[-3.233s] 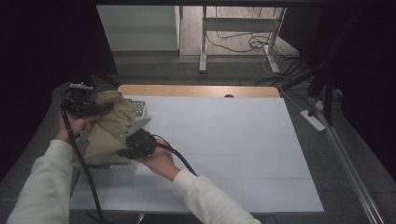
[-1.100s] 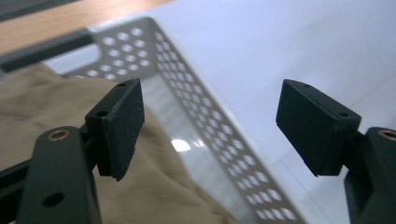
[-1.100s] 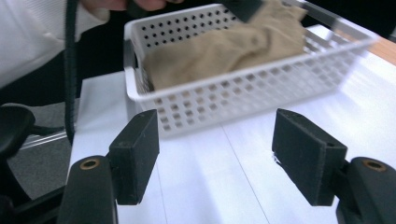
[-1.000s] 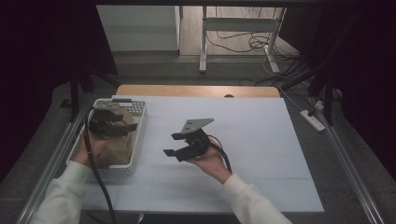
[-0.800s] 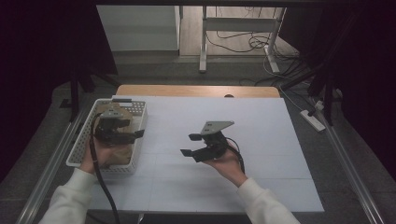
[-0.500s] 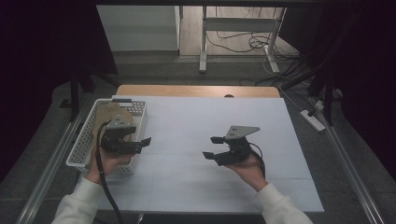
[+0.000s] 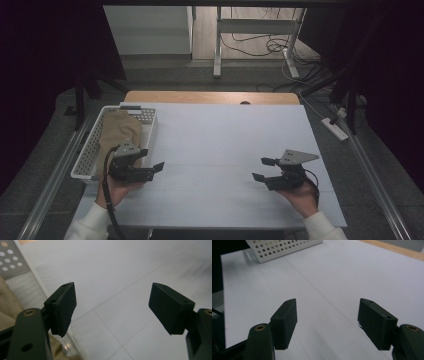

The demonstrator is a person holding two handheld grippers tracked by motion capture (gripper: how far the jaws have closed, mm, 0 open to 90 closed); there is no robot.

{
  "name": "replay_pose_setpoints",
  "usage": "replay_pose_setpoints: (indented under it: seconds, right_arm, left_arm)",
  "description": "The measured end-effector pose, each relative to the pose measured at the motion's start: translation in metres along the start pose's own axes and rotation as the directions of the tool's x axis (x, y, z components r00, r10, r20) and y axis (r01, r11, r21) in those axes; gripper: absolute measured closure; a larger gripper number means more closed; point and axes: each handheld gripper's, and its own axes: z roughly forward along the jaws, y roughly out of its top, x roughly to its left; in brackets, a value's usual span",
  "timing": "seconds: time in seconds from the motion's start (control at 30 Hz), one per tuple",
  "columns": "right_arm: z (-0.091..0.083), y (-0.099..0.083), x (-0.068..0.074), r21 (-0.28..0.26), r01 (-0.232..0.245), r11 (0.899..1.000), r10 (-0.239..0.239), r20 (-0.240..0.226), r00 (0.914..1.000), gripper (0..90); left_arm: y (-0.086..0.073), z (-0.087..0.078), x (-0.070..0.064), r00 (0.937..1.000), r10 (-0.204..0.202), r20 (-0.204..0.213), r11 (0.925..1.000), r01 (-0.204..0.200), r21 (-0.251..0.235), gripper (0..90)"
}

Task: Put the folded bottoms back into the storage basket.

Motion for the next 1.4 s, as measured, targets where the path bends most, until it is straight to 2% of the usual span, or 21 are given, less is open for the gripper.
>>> replay_pose_setpoints:
  seconds: [0.13, 0.3, 0.4, 0.63, 1.4]
  right_arm:
    - [-0.014, -0.018, -0.006, 0.013, -0.025, 1.000, 0.024, 0.010, 0.9997, 31.7]
    - [-0.025, -0.030, -0.011, 0.011, -0.055, 0.998, 0.055, 0.027, 0.9981, 31.7]
    - [-0.026, -0.028, -0.011, -0.002, -0.049, 0.999, 0.049, 0.023, 0.9985, 31.7]
    - [-0.023, -0.023, -0.003, 0.005, 0.013, 1.000, -0.013, 0.022, 0.9997, 31.7]
    - [-0.019, -0.021, -0.002, 0.007, 0.020, 1.000, -0.020, 0.002, 0.9998, 31.6]
  left_arm:
    - [-0.006, -0.001, -0.007, 0.9997, 0.023, -0.005, 0.9997, -0.023, 0.008, 22.8]
    - [-0.012, -0.003, -0.009, 0.9997, 0.023, -0.003, 0.9997, -0.023, 0.010, 22.8]
    - [-0.016, -0.003, -0.011, 0.9998, 0.021, 0.001, 0.9997, -0.021, 0.014, 22.8]
    - [-0.019, 0.000, -0.009, 0.9998, 0.021, -0.001, 0.9994, -0.021, 0.027, 22.7]
    - [-0.021, -0.001, -0.007, 0.9997, 0.023, -0.005, 0.9995, -0.023, 0.020, 22.5]
